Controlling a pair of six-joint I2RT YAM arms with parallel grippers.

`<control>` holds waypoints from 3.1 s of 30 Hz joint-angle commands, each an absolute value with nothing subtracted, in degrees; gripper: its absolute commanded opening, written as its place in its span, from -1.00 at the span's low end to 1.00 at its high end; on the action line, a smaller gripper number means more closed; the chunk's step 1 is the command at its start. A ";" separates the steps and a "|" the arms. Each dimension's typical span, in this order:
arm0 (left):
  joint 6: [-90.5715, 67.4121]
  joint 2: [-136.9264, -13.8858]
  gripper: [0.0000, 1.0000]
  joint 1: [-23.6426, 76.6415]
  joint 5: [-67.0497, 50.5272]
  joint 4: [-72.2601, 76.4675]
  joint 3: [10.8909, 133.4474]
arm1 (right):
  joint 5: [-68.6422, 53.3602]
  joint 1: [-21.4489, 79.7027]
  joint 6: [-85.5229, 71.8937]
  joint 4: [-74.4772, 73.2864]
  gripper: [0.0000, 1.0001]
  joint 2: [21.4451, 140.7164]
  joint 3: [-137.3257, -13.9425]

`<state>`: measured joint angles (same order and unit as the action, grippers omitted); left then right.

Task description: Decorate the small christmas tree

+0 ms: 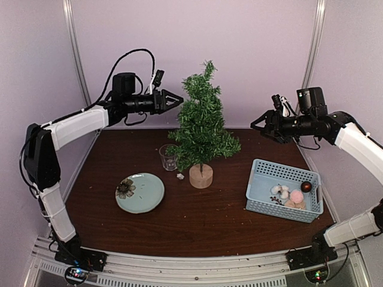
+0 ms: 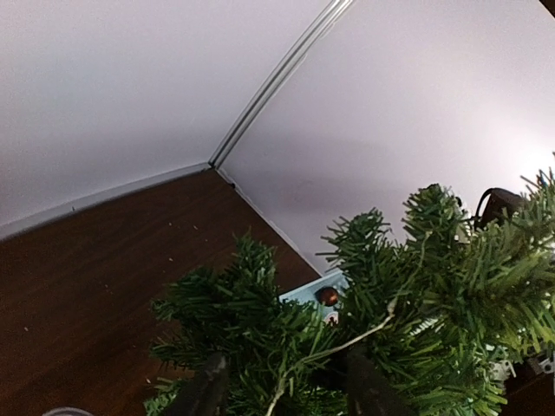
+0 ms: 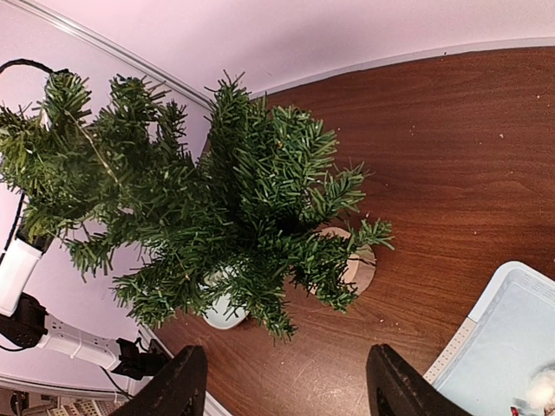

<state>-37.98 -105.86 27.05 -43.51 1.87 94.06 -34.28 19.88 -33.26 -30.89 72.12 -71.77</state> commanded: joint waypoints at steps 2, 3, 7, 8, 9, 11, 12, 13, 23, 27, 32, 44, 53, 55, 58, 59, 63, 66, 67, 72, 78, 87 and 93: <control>-40.29 -100.75 0.29 25.40 -43.09 6.50 92.23 | -34.32 19.76 -32.29 -31.43 0.31 71.99 -73.82; -40.66 -100.08 0.39 25.10 -43.13 7.06 91.60 | -34.28 19.73 -32.22 -31.53 0.31 71.93 -73.90; -40.46 -97.71 0.93 24.34 -44.37 6.81 89.79 | -33.90 19.39 -30.85 -33.55 0.34 71.36 -74.37; -40.29 -96.69 0.95 24.04 -44.26 6.52 88.94 | -33.90 19.18 -30.28 -34.26 0.36 71.06 -74.43; -39.98 -95.69 0.95 23.70 -43.83 5.91 87.96 | -33.77 18.77 -29.71 -35.25 0.36 70.65 -74.50; -38.92 -93.10 0.95 22.70 -42.40 3.68 85.76 | -33.77 17.23 -28.16 -37.57 0.38 69.63 -74.54; -38.44 -91.70 0.95 21.81 -41.32 2.14 84.65 | -33.75 16.08 -27.22 -39.11 0.38 69.08 -74.65; -37.87 -90.04 0.95 21.07 -40.35 1.09 83.33 | -33.75 14.83 -26.19 -40.69 0.38 68.25 -74.78; -22.67 -74.00 0.95 19.69 -19.14 -19.36 73.89 | -29.37 8.19 -18.42 -56.71 0.39 63.21 -71.35; -23.33 -69.68 0.95 19.69 -16.14 -20.57 67.67 | -26.14 6.52 -18.04 -60.75 0.37 61.33 -68.25; -25.53 -65.76 0.95 19.69 -16.24 -16.88 59.83 | -20.77 4.24 -17.18 -66.53 0.32 60.46 -65.84; -25.38 -67.82 0.95 19.69 -19.44 -13.81 58.12 | -8.92 -1.58 -14.08 -66.69 0.08 68.10 -56.79; -24.69 -70.36 0.95 19.69 -20.59 -12.90 59.06 | -9.46 -2.02 -14.30 -60.82 0.04 78.04 -54.91; -24.84 -70.57 0.95 19.69 -20.73 -12.77 59.06 | -8.59 -2.15 -14.41 -60.12 0.00 79.74 -55.50; -24.70 -70.73 0.95 19.69 -20.78 -12.69 59.06 | -7.01 -2.75 -14.33 -60.23 -0.15 81.33 -57.23; -24.65 -70.75 0.95 19.69 -20.66 -12.66 59.06 | -6.90 -3.30 -14.33 -60.32 -0.22 81.72 -57.56; -24.27 -70.71 0.95 19.69 -20.12 -12.86 59.14 | -7.81 -7.04 -14.49 -60.86 -0.43 81.57 -56.32; -24.10 -70.69 0.95 19.69 -19.77 -12.56 58.98 | -9.02 -9.37 -14.59 -60.18 -0.48 80.25 -54.76; -24.02 -70.73 0.95 19.69 -19.82 -12.37 58.98 | -9.30 -9.73 -14.50 -59.91 -0.48 80.07 -54.31; -24.33 -72.05 0.95 19.69 -20.53 -11.38 59.17 | -12.49 -10.04 -13.81 -58.49 -0.51 81.46 -54.09; -24.67 -72.76 0.95 19.69 -20.83 -11.03 59.33 | -14.66 -10.14 -12.84 -57.43 -0.51 82.99 -54.39; -24.91 -73.40 0.95 19.69 -20.23 -10.74 59.59 | -14.68 -10.12 -12.23 -56.54 -0.69 86.16 -54.67; -25.39 -74.24 0.95 19.69 -19.79 -10.72 59.97 | -16.46 -10.18 -11.59 -57.68 -1.00 85.36 -55.85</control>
